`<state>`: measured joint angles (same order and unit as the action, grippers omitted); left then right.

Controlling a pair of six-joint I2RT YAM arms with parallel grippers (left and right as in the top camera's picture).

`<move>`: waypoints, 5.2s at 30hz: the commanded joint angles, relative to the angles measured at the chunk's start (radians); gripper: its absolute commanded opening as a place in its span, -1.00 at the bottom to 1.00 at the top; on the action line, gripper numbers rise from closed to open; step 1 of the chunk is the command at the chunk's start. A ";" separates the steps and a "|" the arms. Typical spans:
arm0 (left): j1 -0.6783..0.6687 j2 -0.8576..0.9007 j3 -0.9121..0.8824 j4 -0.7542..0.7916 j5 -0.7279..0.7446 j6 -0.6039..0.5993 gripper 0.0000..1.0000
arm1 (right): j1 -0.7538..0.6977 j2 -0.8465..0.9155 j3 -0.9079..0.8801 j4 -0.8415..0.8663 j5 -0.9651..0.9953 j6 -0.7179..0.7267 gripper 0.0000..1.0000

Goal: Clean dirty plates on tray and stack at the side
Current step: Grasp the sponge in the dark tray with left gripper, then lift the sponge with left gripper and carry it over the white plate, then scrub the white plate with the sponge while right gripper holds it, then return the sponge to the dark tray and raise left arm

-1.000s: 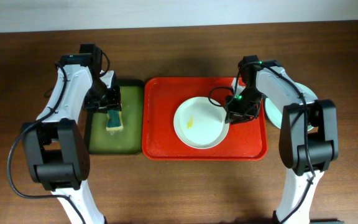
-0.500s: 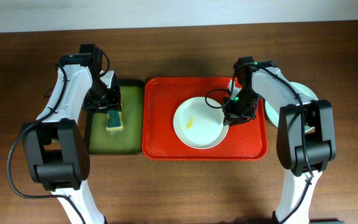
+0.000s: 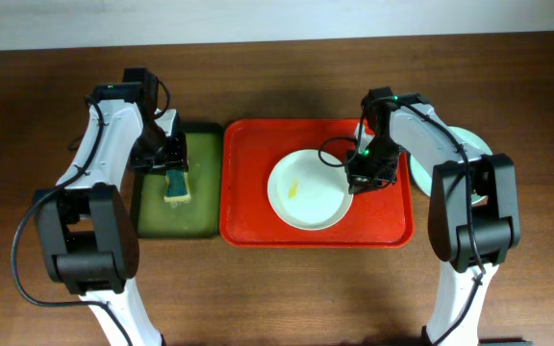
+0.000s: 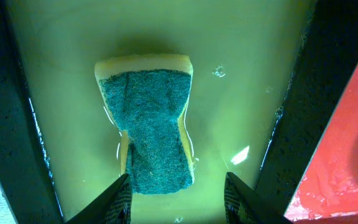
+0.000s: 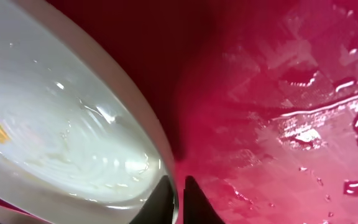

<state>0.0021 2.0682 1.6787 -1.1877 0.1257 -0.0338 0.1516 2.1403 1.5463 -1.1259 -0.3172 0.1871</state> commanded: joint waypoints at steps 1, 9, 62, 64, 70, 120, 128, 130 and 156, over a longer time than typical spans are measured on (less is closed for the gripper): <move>0.004 -0.011 -0.005 -0.001 -0.004 -0.003 -0.08 | 0.006 -0.006 -0.006 0.005 0.015 0.005 -0.82; 0.004 -0.011 -0.009 -0.005 -0.044 -0.007 -0.10 | 0.006 -0.006 -0.006 0.012 0.015 0.005 -0.92; -0.050 -0.099 0.131 -0.013 -0.175 -0.055 -1.00 | 0.013 -0.006 -0.006 0.008 -0.101 0.065 -0.92; -0.050 -0.045 0.270 -0.109 -0.162 -0.056 -1.00 | 0.044 -0.006 -0.006 0.008 -0.100 0.146 -0.92; -0.137 -0.036 0.283 -0.114 -0.006 -0.103 -1.00 | 0.135 -0.006 -0.006 0.051 -0.090 0.267 -0.78; -0.499 0.058 -0.199 0.343 -0.167 -0.252 -1.00 | 0.150 -0.006 -0.006 0.076 0.023 0.211 -0.92; -0.446 0.039 0.015 0.228 0.233 -0.107 -1.00 | 0.150 -0.006 -0.006 0.080 0.023 0.211 -0.92; -0.432 0.039 0.084 0.187 0.067 -0.111 -1.00 | 0.150 -0.006 -0.006 0.081 0.023 0.211 -0.92; -0.402 0.044 0.052 0.184 0.159 -0.076 -1.00 | 0.150 -0.006 -0.006 0.084 0.023 0.211 -0.85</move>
<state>-0.4412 2.1162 1.5749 -0.8925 0.4553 -0.1833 0.2955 2.1403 1.5463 -1.0428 -0.3325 0.4068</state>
